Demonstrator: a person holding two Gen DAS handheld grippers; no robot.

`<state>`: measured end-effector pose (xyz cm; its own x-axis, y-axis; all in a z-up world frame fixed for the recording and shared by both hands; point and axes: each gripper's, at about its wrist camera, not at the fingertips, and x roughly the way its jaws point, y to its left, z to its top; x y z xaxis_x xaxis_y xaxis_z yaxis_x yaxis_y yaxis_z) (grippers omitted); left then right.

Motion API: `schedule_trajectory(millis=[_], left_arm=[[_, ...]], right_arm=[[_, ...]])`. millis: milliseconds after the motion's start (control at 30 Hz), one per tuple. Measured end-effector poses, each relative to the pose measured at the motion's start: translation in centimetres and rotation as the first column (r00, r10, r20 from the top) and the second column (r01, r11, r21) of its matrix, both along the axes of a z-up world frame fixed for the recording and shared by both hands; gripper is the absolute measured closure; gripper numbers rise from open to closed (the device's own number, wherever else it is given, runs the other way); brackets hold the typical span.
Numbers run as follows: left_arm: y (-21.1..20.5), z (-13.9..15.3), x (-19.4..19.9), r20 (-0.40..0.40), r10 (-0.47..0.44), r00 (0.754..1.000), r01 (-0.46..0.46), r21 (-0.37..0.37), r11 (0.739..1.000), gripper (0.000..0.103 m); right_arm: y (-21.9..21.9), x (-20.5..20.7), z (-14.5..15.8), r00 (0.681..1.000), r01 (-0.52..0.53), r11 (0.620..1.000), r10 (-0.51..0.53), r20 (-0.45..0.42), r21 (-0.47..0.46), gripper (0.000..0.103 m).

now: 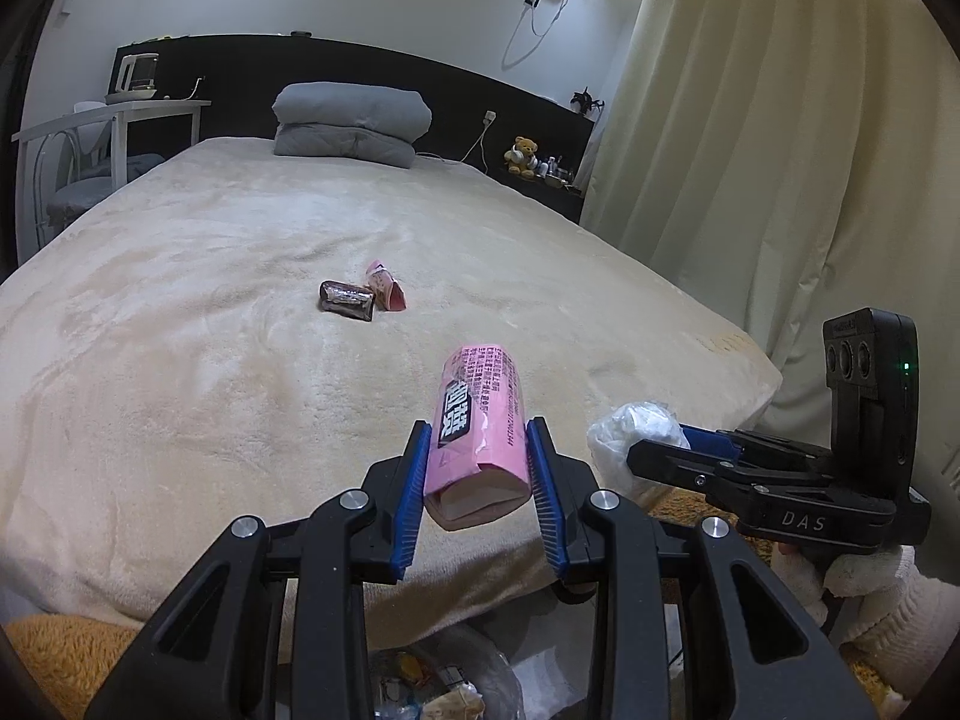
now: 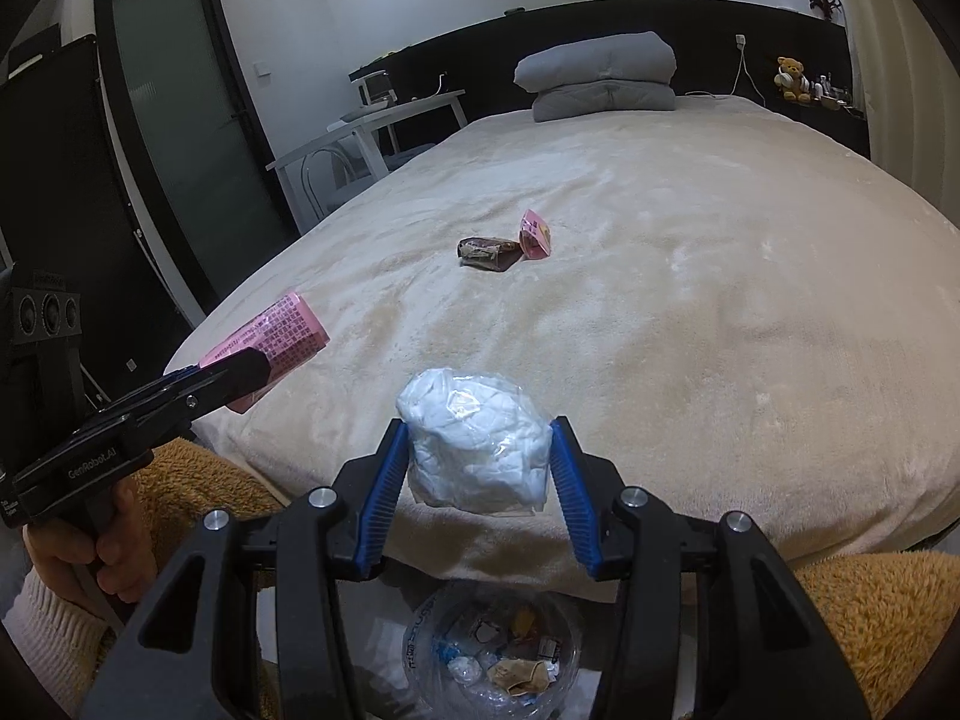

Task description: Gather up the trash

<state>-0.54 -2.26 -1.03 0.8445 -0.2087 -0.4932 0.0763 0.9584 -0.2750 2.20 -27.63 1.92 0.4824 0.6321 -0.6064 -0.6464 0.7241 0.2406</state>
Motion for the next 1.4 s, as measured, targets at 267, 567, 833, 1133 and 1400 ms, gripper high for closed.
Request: schedule_trajectory(millis=[267, 567, 833, 1133, 1400], left_arm=[[-1.4, -0.9, -2.2, -0.009, -0.015, 1.0, 0.015, -0.012, 1.0, 0.072], [-2.5, -2.4, -3.4, -0.061, -0.039, 0.997, 0.038, -0.01, 0.999, 0.072], [-2.2, -4.9, -3.2, -0.17, -0.062, 0.984, 0.056, -0.039, 0.998, 0.072], [-2.7, -7.8, -2.4, -0.301, -0.101, 0.948, 0.086, -0.06, 0.994, 0.072], [-2.7, -11.2, -1.0, -0.458, -0.114, 0.882, 0.09, -0.075, 0.993, 0.072]], right_arm=[[-0.4, -2.1, -0.4, 1.0, -0.014, 1.0, 0.014, 0.003, -0.005, 0.055], [0.3, -3.1, -2.1, 0.999, -0.036, 0.997, 0.034, -0.032, -0.065, 0.055], [1.3, -3.1, -4.8, 0.992, -0.063, 0.988, 0.047, -0.114, -0.139, 0.055], [1.9, -2.1, -8.6, 0.972, -0.092, 0.969, 0.037, -0.231, -0.231, 0.055], [2.8, -1.1, -11.2, 0.94, -0.12, 0.955, 0.022, -0.341, -0.271, 0.055]])
